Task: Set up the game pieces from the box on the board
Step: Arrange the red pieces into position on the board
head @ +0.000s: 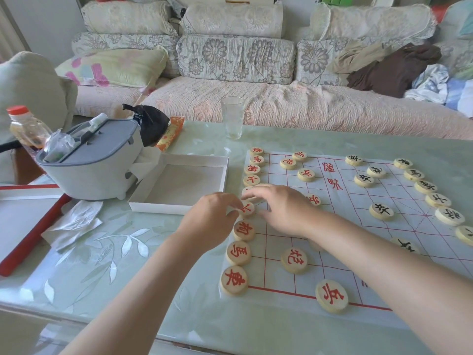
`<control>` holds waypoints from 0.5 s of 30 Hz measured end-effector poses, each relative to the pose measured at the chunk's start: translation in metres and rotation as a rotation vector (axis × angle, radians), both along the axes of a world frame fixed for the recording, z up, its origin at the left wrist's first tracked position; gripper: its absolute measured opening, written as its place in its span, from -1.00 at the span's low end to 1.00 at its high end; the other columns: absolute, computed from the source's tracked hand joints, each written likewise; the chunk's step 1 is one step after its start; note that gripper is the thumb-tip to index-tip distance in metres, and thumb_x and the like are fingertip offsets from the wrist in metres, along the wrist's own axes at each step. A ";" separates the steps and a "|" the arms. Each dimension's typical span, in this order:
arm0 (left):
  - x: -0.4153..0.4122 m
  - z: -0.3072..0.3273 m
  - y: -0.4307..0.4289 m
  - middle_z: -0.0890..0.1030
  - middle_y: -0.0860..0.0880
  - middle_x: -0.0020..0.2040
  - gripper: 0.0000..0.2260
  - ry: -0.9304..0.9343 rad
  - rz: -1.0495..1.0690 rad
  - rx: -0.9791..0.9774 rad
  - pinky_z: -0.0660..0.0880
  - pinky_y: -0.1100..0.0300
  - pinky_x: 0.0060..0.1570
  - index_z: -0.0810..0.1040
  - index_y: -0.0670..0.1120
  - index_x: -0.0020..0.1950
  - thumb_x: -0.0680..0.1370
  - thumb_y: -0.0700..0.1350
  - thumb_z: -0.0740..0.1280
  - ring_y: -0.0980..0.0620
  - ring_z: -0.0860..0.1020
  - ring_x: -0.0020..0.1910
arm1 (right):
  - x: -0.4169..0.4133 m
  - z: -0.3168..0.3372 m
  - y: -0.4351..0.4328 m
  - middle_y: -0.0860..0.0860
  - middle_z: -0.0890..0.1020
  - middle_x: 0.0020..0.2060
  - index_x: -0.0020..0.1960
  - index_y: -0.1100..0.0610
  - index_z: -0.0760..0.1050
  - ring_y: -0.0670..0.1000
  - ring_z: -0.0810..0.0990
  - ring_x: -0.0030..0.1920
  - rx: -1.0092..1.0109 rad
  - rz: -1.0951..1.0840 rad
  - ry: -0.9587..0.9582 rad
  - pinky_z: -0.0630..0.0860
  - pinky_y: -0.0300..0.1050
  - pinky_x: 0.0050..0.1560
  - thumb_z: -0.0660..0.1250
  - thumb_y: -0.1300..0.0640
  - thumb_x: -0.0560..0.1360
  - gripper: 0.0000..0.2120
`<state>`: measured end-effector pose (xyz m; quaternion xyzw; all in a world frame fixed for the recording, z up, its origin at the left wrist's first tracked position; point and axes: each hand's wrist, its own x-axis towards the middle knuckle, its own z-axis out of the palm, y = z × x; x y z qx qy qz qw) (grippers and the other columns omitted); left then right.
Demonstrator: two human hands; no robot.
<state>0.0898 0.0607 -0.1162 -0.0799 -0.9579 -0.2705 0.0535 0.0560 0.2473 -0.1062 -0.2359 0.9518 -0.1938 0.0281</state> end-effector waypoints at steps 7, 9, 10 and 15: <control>-0.012 -0.004 0.002 0.57 0.14 0.13 -0.78 -0.043 -0.010 -0.218 0.54 0.08 0.04 0.59 0.22 0.10 0.58 -0.05 0.23 0.06 0.54 0.07 | -0.016 -0.001 -0.009 -0.21 0.55 0.24 0.38 -0.23 0.39 -0.06 0.51 0.23 0.117 0.108 0.018 0.46 -0.07 0.18 0.41 -0.05 0.50 -0.52; -0.014 -0.005 -0.002 0.56 0.17 0.17 -0.75 -0.045 -0.033 -0.257 0.54 0.08 0.08 0.58 0.21 0.15 0.59 -0.06 0.21 0.08 0.53 0.12 | -0.019 -0.003 -0.006 -0.18 0.52 0.25 0.38 -0.22 0.39 -0.05 0.51 0.23 0.124 0.118 0.016 0.47 -0.03 0.18 0.41 -0.16 0.48 -0.50; -0.014 -0.007 -0.004 0.55 0.18 0.18 -0.74 -0.050 -0.048 -0.279 0.53 0.07 0.10 0.57 0.20 0.18 0.59 -0.07 0.20 0.08 0.53 0.14 | -0.020 -0.003 -0.005 -0.16 0.51 0.26 0.37 -0.22 0.41 -0.04 0.51 0.23 0.109 0.114 0.010 0.47 -0.01 0.19 0.39 -0.19 0.48 -0.52; -0.014 -0.006 -0.003 0.52 0.15 0.24 -0.70 -0.087 -0.087 -0.324 0.52 0.05 0.14 0.52 0.15 0.29 0.60 -0.06 0.18 0.05 0.52 0.19 | -0.023 -0.001 0.000 -0.27 0.54 0.18 0.24 -0.21 0.55 -0.12 0.50 0.18 0.037 0.106 -0.020 0.46 -0.12 0.16 0.41 -0.04 0.50 -0.68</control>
